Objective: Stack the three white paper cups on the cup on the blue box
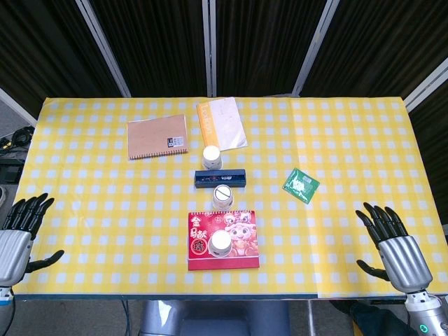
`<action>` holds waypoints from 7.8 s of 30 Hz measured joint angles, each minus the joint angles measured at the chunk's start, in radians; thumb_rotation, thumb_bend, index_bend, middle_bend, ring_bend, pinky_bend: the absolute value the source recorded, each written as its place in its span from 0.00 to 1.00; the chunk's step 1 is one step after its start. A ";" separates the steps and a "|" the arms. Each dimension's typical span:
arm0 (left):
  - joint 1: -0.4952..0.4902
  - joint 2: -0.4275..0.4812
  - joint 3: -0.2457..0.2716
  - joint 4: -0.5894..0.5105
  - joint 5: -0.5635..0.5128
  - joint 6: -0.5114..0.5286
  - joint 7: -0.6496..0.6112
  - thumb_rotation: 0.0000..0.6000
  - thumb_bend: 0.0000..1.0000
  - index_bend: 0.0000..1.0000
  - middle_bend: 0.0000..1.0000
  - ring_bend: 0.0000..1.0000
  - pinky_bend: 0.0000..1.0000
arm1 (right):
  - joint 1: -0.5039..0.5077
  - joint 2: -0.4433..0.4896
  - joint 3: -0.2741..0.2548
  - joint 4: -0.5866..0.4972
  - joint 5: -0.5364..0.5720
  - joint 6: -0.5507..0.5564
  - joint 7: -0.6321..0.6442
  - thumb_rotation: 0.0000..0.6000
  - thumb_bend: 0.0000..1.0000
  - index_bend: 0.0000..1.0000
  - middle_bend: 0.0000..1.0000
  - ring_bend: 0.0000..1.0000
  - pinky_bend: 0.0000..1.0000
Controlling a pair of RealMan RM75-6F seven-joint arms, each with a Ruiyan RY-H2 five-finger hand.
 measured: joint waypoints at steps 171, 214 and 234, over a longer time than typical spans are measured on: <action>-1.270 -0.827 -0.248 1.096 -0.898 -1.040 0.272 1.00 0.23 0.24 0.24 0.26 0.37 | 0.020 -0.003 0.090 0.088 0.243 -0.102 0.054 1.00 0.00 0.06 0.00 0.00 0.00; -1.105 -0.315 -0.307 0.297 -0.832 -0.791 0.325 1.00 0.24 0.45 0.42 0.41 0.48 | 0.000 0.005 0.074 0.039 0.176 -0.039 0.022 1.00 0.00 0.06 0.00 0.00 0.00; -1.058 -0.217 -0.209 0.052 -0.752 -0.781 0.343 1.00 0.23 0.45 0.43 0.41 0.48 | -0.007 0.009 0.068 0.028 0.157 -0.025 0.010 1.00 0.00 0.06 0.00 0.00 0.00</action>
